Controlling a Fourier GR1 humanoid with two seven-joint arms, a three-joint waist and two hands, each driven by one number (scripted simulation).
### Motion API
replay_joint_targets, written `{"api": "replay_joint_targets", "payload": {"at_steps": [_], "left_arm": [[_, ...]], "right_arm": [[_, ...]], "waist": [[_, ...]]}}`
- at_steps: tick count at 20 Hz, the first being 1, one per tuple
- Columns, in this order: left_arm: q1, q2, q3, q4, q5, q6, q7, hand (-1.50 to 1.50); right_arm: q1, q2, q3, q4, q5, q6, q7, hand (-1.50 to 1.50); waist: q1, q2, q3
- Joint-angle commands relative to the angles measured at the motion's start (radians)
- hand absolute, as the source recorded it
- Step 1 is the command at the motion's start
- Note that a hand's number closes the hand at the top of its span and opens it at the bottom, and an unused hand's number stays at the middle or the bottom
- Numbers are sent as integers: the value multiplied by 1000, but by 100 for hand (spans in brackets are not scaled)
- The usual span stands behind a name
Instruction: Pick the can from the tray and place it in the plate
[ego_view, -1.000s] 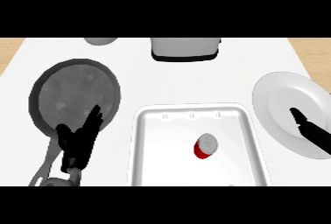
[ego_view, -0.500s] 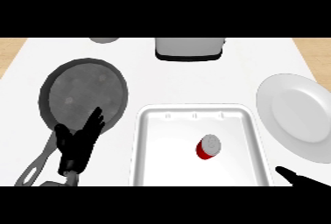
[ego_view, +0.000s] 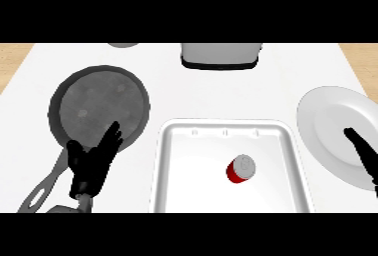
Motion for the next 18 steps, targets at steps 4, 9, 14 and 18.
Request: {"api": "replay_joint_targets", "payload": {"at_steps": [4, 9, 14, 18], "left_arm": [[13, 26, 42, 12, 6, -51, 7, 0], [22, -15, 17, -36, -26, -9, 55, 0], [3, -18, 55, 32, -34, -55, -3, 0], [-6, -28, 90, 48, -22, -98, 2, 0]], "right_arm": [[-257, 171, 222, 94, 212, 114, 296, -150], [-314, 295, 275, 210, 292, 162, 365, -150], [-304, 409, 327, 258, 323, 186, 367, -150], [-307, 465, 288, 297, 326, 198, 304, -150]], "waist": [[3, 1, 0], [-2, -1, 1], [-10, 0, 1], [-10, 0, 1]]}}
